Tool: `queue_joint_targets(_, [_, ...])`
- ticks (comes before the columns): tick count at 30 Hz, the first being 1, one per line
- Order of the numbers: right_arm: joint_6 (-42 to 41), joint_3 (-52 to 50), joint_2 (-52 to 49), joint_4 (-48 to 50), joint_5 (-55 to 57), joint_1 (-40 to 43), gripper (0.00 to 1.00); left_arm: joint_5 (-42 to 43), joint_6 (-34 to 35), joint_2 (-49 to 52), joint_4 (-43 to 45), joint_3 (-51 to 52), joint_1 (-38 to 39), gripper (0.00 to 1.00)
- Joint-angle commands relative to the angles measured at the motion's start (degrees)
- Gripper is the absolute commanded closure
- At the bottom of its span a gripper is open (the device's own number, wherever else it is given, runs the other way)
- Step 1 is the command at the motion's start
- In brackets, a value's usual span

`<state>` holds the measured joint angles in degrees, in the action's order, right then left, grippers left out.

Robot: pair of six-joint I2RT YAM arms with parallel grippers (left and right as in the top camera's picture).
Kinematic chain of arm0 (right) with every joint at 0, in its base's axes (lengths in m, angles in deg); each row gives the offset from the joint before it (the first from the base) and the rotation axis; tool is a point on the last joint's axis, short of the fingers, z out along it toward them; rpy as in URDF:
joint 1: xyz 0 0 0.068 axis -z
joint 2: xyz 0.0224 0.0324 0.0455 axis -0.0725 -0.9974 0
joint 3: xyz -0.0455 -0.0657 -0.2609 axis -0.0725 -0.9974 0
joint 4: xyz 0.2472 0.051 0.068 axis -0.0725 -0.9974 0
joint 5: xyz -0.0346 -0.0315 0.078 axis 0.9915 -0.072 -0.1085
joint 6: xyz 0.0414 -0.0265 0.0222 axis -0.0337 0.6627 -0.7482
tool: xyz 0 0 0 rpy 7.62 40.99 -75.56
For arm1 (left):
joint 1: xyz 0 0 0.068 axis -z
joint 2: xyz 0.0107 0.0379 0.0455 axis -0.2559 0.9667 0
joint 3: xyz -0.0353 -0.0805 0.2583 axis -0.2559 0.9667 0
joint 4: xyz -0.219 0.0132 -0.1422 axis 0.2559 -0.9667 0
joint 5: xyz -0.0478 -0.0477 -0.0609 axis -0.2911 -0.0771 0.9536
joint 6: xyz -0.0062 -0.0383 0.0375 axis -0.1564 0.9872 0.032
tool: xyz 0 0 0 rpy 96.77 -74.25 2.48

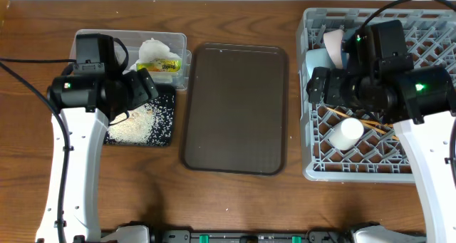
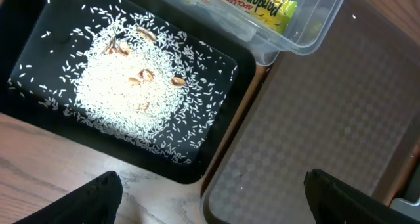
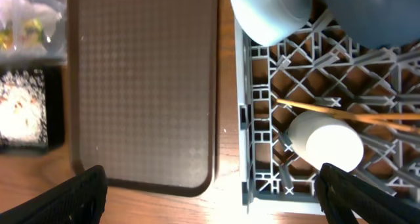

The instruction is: Sort waste into correct bins and load items into the dishwasher rack

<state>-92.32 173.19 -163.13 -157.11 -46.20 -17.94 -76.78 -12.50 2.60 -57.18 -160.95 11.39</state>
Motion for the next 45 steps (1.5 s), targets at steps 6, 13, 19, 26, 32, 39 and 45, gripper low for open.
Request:
queue_joint_targets(6, [12.33,-3.45,0.0,0.85,6.49,0.28,0.01,-0.31,-0.61,0.59,-0.2,-1.05,-0.24,0.08])
queue_joint_targets(13, [18.86,-20.85,5.38,29.44,-6.1,5.01,0.01,-0.31,-0.61,0.59,-0.2,-1.05,-0.24,0.08])
queue_joint_targets(19, [18.8,-41.88,17.64,52.98,-5.16,5.64,0.01,-0.31,-0.61,0.59,-0.2,-1.05,-0.24,0.09])
queue_joint_targets(26, [18.8,-62.29,36.57,62.27,0.68,5.75,0.01,-0.31,-0.61,0.59,-0.22,-1.05,-0.24,0.09])
queue_joint_targets(32, [18.73,-74.73,53.29,62.23,0.04,7.85,0.01,-0.31,-0.61,0.59,-0.2,-1.05,-0.24,0.08])
queue_joint_targets(39, [18.6,-86.25,67.21,64.67,-0.02,10.14,0.01,-0.31,-0.61,0.59,-0.2,-1.05,-0.24,0.08])
queue_joint_targets(45, [17.29,-91.82,75.32,67.63,0.07,10.23,0.01,-0.31,-0.61,0.59,-0.2,-1.05,-0.24,0.08])
